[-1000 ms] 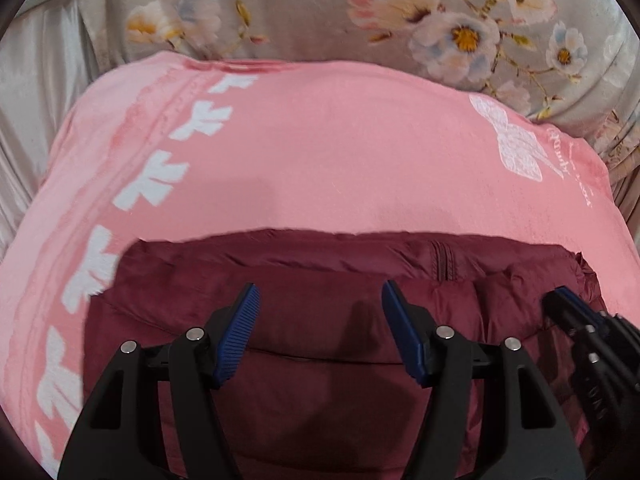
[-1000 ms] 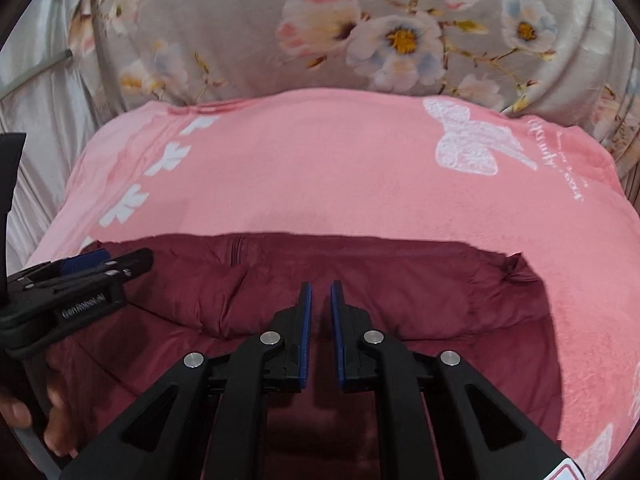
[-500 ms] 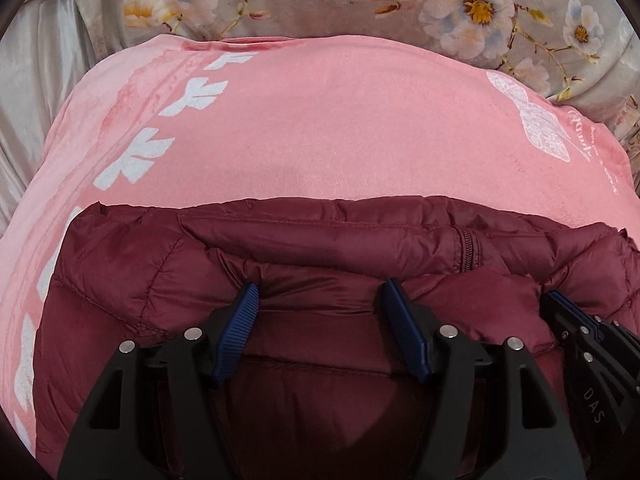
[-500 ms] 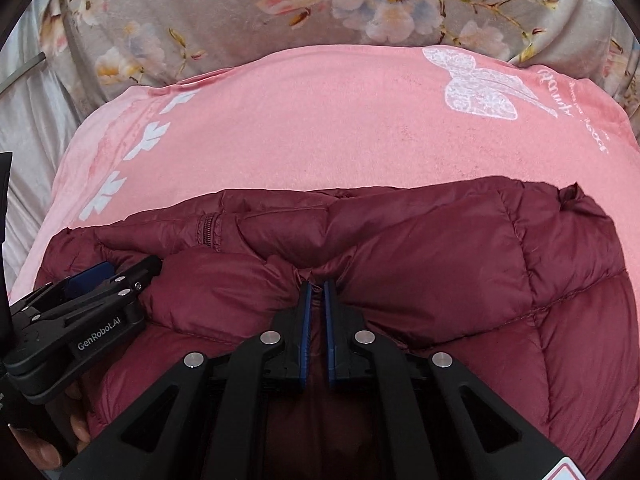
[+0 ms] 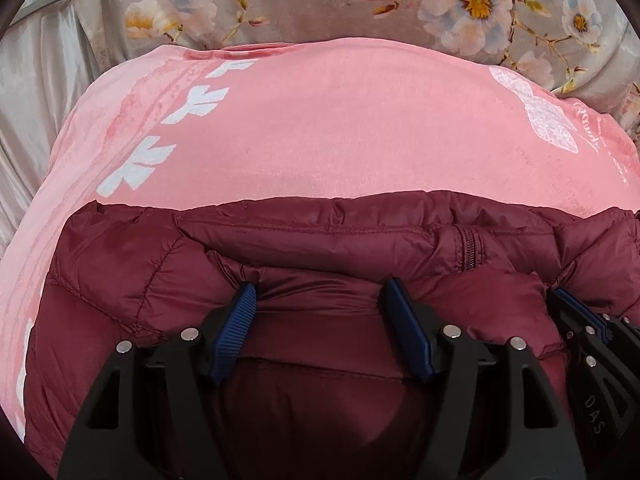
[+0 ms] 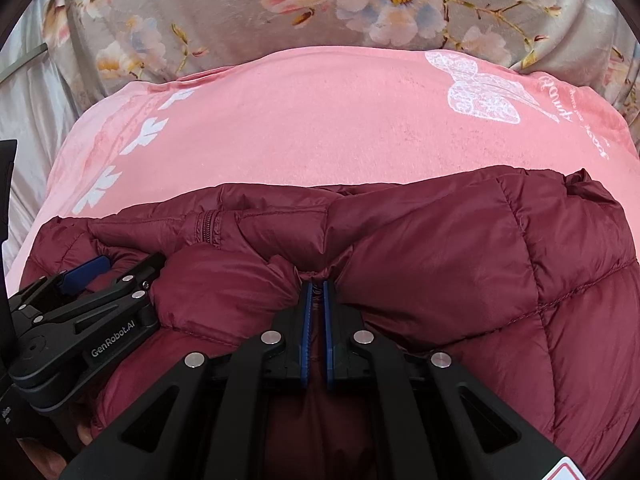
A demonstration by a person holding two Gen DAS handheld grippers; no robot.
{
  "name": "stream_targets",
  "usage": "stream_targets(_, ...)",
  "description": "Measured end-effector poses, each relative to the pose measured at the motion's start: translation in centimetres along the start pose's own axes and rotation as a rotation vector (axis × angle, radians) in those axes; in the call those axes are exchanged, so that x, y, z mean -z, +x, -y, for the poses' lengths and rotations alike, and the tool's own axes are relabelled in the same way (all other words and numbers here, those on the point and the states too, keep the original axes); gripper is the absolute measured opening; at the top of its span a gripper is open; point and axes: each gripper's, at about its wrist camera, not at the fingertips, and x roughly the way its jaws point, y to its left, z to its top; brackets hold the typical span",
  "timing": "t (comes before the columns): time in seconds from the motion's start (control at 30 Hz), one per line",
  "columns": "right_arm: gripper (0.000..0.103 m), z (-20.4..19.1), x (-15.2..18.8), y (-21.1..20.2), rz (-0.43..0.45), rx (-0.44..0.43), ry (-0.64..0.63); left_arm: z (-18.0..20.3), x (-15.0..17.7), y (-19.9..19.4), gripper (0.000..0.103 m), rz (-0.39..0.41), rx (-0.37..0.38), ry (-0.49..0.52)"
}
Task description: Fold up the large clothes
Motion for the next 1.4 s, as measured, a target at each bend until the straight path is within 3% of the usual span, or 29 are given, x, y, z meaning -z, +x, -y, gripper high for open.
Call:
stream_targets(0.33,0.002,0.3,-0.2,0.1,0.001,-0.019,0.018,0.1,0.1,0.1,0.066,0.007,-0.012,0.008)
stream_targets(0.43,0.002,0.1,-0.2,-0.9,0.014,-0.008,0.015,-1.2,-0.1,-0.6,0.066,0.014,0.059,-0.045)
stream_targets(0.5,0.008,-0.7,-0.2,-2.9,0.044,-0.016,-0.014,-3.6,-0.2,-2.1,0.066,0.018,0.102,-0.12)
stream_targets(0.63,0.01,-3.4,0.1,-6.2,0.077,-0.097,-0.069,-7.8,-0.1,-4.7,0.066,0.052,0.057,-0.196)
stream_targets(0.77,0.01,-5.6,1.1,-4.5,0.021,-0.113,-0.101,-10.5,0.8,-3.7,0.066,-0.003,0.01,-0.227)
stream_targets(0.83,0.009,-5.6,1.8,-2.8,-0.018,-0.123,-0.078,-10.3,1.4,-3.0,0.066,-0.018,-0.006,-0.198)
stream_targets(1.0,0.008,-5.7,2.8,-2.4,0.001,-0.11,-0.094,-9.0,2.5,-2.3,0.071,0.013,-0.068,-0.132)
stream_targets(1.4,0.008,-5.5,3.3,-2.3,0.019,-0.114,-0.087,-8.5,2.8,-1.9,0.073,0.029,-0.1,-0.114)
